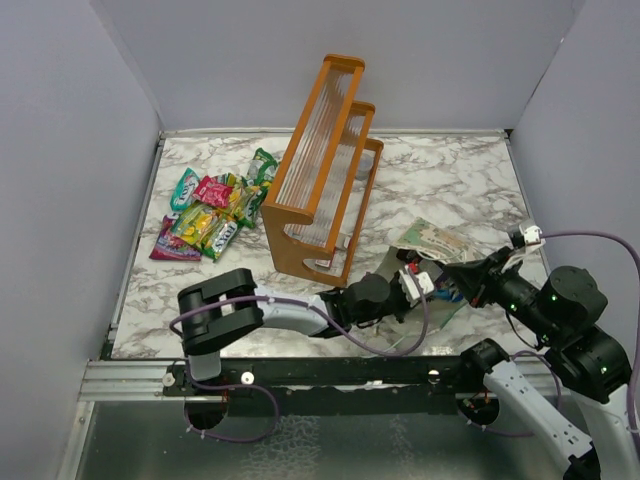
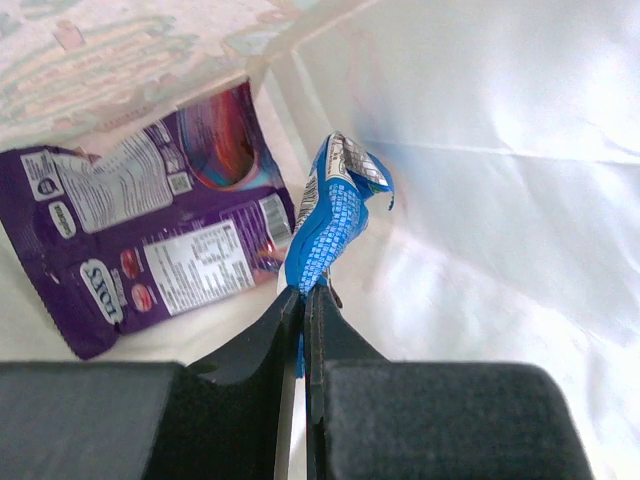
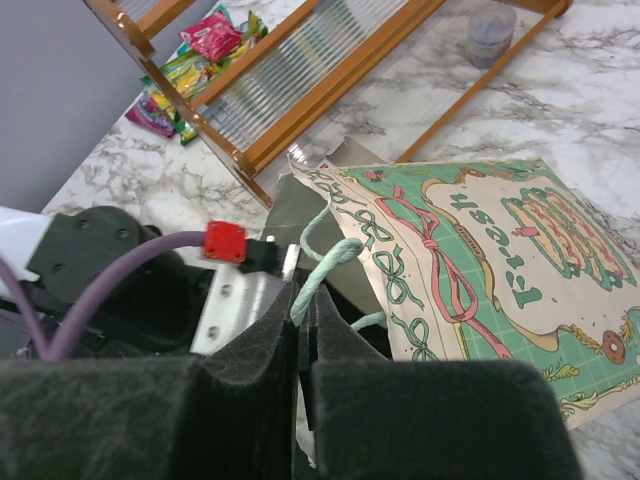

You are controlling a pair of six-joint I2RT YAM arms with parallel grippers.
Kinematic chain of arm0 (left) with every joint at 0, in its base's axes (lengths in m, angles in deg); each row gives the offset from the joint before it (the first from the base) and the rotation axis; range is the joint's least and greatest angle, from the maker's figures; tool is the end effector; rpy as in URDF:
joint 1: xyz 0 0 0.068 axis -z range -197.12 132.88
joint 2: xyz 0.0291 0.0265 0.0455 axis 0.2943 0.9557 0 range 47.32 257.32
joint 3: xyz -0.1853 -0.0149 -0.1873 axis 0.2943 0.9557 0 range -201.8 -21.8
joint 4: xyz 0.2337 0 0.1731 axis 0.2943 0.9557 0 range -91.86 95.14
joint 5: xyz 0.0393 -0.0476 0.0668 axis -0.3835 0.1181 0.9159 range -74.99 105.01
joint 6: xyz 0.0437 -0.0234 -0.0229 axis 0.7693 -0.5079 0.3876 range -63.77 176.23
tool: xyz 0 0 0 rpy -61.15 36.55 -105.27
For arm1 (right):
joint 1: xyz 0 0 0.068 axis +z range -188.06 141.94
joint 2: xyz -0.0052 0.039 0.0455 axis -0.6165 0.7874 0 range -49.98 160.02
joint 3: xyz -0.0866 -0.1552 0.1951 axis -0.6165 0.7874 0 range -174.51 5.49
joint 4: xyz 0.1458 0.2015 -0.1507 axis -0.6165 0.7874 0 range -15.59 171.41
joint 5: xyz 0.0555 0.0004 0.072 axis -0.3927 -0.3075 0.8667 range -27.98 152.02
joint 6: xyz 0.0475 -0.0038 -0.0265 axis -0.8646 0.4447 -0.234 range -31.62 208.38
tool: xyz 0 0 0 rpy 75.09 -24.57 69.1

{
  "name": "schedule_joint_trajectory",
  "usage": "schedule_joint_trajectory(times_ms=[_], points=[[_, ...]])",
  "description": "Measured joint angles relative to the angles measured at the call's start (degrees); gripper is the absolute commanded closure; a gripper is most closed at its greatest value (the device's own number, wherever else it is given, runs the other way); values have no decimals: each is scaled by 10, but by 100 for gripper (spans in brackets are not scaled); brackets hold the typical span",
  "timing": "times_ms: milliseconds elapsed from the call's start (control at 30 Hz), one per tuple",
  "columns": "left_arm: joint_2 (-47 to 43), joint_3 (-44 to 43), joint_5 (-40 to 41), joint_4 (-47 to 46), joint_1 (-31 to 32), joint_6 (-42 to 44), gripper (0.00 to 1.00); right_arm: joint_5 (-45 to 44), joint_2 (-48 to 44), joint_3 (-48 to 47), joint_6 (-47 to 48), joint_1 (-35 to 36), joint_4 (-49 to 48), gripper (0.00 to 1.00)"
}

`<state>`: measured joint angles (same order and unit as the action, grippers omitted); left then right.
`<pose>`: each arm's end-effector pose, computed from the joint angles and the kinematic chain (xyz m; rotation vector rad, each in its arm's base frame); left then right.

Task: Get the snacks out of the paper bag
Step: Take out the snack from the paper bag, then place the snack at the center of the board.

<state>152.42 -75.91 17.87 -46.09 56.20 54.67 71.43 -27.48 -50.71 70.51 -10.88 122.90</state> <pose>0.1213 -0.3986 0.1696 1.0098 1.4634 -0.9249 0.0750 0.0452 0.3860 -0.2712 1.8635 0.6974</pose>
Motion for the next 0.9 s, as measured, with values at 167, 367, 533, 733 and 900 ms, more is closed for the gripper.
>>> schedule_joint_trajectory(times_ms=[167, 367, 533, 733, 900], points=[[-95, 51, -21, 69, 20, -6, 94, -27, -12, 9, -7, 0, -4, 98], [-248, 71, -42, 208, 33, -9, 94, -43, -22, 28, -16, 0, -12, 98], [-381, 61, -33, 329, 33, 1, 98, -51, -43, 54, -24, 0, -18, 98], [-476, 0, 19, 447, 33, 13, 100, -56, -65, 68, -31, 0, -28, 98], [-501, -51, 98, 483, 33, 19, 100, -56, -73, 82, -35, 0, -34, 98]])
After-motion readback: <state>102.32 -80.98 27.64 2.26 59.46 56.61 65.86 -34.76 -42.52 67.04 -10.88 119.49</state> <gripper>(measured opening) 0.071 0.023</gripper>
